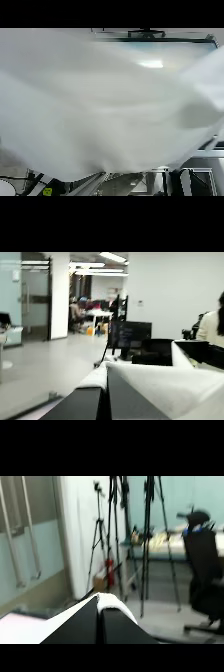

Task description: Fold the shirts.

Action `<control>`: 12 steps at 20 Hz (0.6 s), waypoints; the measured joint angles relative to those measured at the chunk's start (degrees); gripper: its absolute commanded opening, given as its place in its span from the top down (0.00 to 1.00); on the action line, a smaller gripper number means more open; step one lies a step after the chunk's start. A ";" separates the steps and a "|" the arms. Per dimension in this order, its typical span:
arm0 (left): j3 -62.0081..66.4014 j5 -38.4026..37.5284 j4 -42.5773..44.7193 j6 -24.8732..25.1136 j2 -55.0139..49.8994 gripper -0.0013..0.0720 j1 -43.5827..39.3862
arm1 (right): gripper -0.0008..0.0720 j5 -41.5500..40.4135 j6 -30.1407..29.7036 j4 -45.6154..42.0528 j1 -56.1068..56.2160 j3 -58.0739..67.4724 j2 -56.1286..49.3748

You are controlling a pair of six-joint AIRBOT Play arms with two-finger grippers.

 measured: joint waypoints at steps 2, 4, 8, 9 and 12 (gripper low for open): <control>0.22 0.13 14.34 -2.19 -4.81 0.96 -9.40 | 0.96 1.97 0.04 -1.95 4.04 -1.92 -5.53; -0.04 -0.07 29.31 -4.74 -11.15 0.96 -19.30 | 0.96 2.84 -0.15 -6.32 9.03 -4.46 -11.39; -7.06 0.31 50.80 -7.04 -24.68 0.96 -32.68 | 0.96 0.28 -0.61 -16.24 18.32 -10.16 -26.03; -9.88 1.38 54.03 -7.02 -28.22 0.96 -34.12 | 0.96 -1.03 -1.03 -17.84 20.09 -11.10 -30.34; -16.02 5.99 58.42 -6.05 -38.64 0.96 -34.36 | 0.96 -5.88 -2.29 -19.89 23.82 -12.46 -42.18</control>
